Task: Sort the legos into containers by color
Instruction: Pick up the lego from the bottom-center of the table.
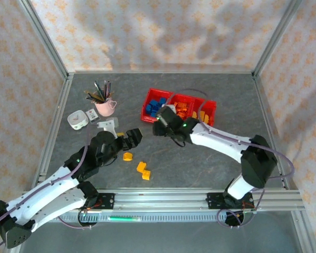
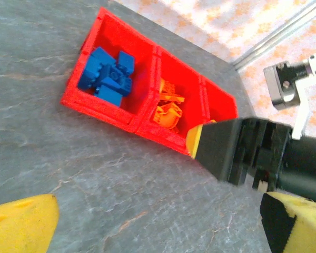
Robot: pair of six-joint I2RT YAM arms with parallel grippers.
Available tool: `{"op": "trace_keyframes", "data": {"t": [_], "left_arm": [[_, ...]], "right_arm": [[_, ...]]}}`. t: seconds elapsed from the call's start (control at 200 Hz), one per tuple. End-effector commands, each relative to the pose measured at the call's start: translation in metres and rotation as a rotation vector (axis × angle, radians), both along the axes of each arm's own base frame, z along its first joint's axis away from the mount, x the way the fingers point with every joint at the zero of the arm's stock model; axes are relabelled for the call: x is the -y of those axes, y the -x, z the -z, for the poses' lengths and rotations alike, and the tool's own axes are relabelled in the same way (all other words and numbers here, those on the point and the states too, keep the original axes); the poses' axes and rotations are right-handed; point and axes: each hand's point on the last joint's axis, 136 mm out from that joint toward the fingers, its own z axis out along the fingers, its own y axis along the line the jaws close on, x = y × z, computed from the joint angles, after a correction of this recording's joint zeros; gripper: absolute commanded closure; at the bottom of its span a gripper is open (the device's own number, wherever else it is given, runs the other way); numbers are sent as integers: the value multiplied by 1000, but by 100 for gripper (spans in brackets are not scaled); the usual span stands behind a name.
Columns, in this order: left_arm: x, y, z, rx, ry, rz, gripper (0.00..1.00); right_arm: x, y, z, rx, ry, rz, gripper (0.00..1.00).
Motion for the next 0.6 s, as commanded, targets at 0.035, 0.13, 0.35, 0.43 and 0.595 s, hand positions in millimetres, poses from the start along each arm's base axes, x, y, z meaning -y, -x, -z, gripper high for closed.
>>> {"op": "trace_keyframes", "data": {"t": [0.035, 0.13, 0.35, 0.43, 0.595], "left_arm": [[-33, 12, 19, -70, -49, -113, 1], [-47, 20, 20, -81, -49, -155, 1], [-77, 36, 18, -91, -18, -264, 1], [-85, 40, 16, -88, -2, -290, 1], [-98, 48, 12, -83, 18, -333, 1]], "right_arm": [[-43, 15, 7, -4, -5, -56, 31], [-71, 27, 18, -17, -9, -111, 30], [-123, 56, 40, -54, 0, -267, 25], [-133, 65, 49, -57, 29, -335, 24], [-138, 81, 69, -93, 67, -440, 23]]}}
